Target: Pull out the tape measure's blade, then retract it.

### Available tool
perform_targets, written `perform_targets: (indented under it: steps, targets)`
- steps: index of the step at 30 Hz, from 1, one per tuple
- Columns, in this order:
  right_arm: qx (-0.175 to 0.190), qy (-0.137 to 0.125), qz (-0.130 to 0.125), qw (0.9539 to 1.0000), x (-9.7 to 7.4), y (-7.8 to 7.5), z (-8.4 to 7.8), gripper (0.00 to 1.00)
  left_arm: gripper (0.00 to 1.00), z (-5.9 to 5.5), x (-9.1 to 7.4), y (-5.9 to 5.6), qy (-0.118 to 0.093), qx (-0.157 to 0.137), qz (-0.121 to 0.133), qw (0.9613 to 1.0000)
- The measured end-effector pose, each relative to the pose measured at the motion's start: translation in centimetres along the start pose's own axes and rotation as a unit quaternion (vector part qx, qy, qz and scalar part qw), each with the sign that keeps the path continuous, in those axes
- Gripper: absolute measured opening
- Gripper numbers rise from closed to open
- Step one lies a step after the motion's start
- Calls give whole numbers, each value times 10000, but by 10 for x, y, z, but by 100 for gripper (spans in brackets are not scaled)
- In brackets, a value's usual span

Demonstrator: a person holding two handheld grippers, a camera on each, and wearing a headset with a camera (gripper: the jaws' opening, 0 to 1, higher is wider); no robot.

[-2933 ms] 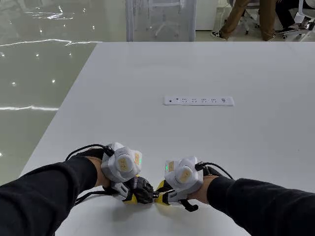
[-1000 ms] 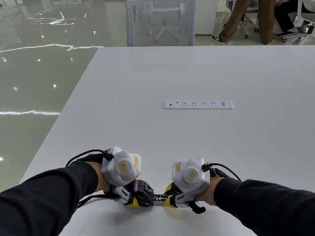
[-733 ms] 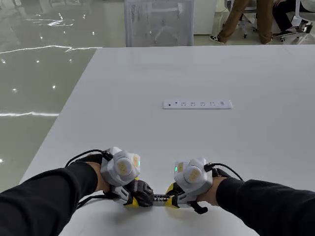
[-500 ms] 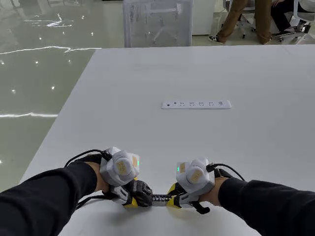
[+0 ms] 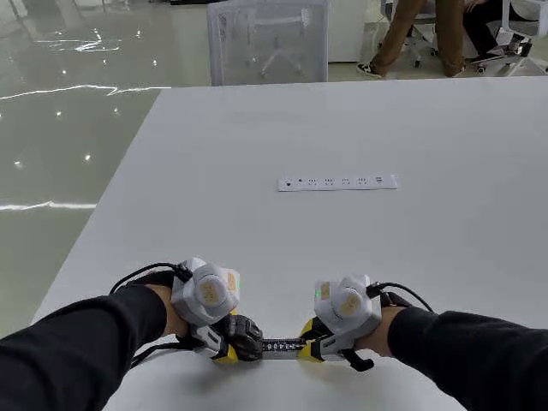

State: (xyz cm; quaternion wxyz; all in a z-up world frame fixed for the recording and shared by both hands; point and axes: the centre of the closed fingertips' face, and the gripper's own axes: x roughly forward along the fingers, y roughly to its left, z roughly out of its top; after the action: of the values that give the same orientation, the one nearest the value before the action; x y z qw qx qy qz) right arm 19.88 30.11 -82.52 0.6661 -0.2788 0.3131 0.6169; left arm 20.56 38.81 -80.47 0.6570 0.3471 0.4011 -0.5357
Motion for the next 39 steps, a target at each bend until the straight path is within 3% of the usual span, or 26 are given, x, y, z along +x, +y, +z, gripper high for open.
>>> perform_targets:
  steps: [39]
  targets:
    - [140, 83, -48, 9999, -24, -2, -27, 11, 35, 0, 1, 0, 8, -24, 14, 10000]
